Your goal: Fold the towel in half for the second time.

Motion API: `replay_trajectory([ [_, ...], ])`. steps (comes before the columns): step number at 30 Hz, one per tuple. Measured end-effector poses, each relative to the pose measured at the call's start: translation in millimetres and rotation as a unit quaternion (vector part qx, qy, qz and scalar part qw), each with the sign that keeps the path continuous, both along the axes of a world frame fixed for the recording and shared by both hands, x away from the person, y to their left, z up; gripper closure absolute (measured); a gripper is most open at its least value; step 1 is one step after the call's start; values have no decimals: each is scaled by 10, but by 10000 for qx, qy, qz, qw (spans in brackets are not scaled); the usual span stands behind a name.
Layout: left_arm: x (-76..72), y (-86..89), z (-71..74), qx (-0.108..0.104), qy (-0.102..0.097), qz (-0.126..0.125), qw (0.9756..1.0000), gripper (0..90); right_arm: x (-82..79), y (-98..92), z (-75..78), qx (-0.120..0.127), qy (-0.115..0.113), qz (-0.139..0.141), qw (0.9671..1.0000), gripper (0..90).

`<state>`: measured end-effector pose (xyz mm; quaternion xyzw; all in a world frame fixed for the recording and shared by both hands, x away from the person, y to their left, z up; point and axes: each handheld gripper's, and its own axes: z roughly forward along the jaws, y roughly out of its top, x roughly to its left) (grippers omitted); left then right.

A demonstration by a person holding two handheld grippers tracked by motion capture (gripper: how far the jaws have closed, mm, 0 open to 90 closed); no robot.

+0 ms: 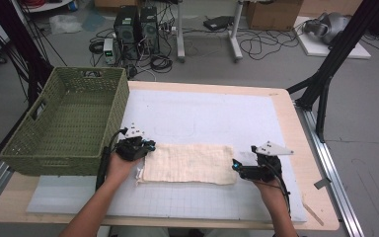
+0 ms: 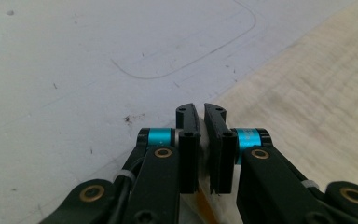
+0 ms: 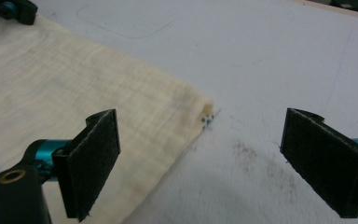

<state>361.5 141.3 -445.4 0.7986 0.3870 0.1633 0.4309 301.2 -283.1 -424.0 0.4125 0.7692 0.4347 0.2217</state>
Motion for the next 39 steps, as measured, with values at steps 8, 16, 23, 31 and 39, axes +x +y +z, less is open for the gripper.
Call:
replay_trajectory([
  [8, -5, 0, 5, -95, 16, 55, 9999, 833, 505, 208, -43, -353, 506, 280, 9977, 242],
  [16, -4, 10, 8, -116, 57, 122, 9998, 816, 718, 335, -159, -427, 802, 553, 9943, 540],
  [23, -6, 13, 6, -89, 81, 116, 9999, 822, 686, 276, -187, -431, 1048, 794, 9904, 745],
  [31, -22, 20, 40, -233, -29, 165, 9996, 854, 567, 241, -172, -557, 880, 1000, 9895, 849],
  [39, -18, 11, 149, -1002, -401, 485, 9930, 861, 503, 191, -19, -648, -15, 619, 9960, 852],
])
